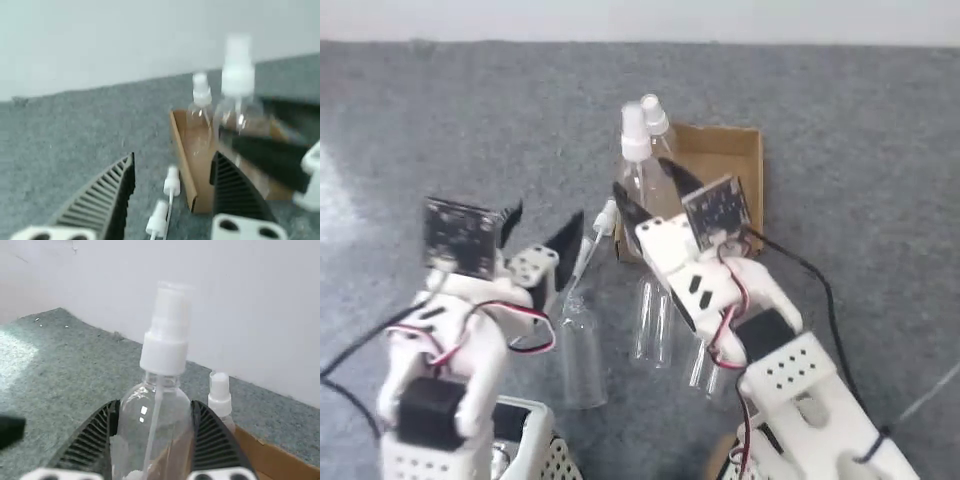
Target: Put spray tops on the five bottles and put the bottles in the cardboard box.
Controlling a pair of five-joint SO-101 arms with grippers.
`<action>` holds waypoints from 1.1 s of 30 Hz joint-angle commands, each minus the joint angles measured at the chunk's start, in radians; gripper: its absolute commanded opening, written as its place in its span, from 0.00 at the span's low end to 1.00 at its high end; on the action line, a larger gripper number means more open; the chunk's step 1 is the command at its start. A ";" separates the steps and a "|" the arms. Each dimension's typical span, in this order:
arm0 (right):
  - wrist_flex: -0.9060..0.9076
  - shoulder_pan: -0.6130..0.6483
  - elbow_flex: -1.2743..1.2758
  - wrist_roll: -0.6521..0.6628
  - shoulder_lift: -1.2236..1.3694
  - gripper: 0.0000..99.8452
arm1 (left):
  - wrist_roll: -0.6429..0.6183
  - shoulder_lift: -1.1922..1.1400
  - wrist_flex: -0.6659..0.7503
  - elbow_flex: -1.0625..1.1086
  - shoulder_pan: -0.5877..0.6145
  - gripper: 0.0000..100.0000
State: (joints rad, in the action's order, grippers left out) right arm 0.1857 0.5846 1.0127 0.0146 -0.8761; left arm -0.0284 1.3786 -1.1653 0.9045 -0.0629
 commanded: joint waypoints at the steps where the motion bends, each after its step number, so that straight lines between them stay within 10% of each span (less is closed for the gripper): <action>1: 0.056 -0.013 -0.209 0.009 0.096 0.01 | 0.015 0.101 0.063 0.153 -0.020 0.23; 8: 0.186 -0.008 -0.439 -0.066 0.295 0.01 | 0.034 0.189 0.068 0.292 -0.195 0.34; 23: 0.654 0.127 -0.545 -0.084 0.067 0.01 | 0.038 0.192 0.210 0.374 -0.110 0.33; 33: 0.688 -0.134 -0.531 0.035 0.010 0.01 | 0.038 0.201 0.212 0.410 -0.114 0.33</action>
State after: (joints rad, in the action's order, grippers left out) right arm 0.8761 0.5785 0.5171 -0.0038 -0.8239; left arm 0.0069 1.5689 -0.9797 1.3142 -0.1795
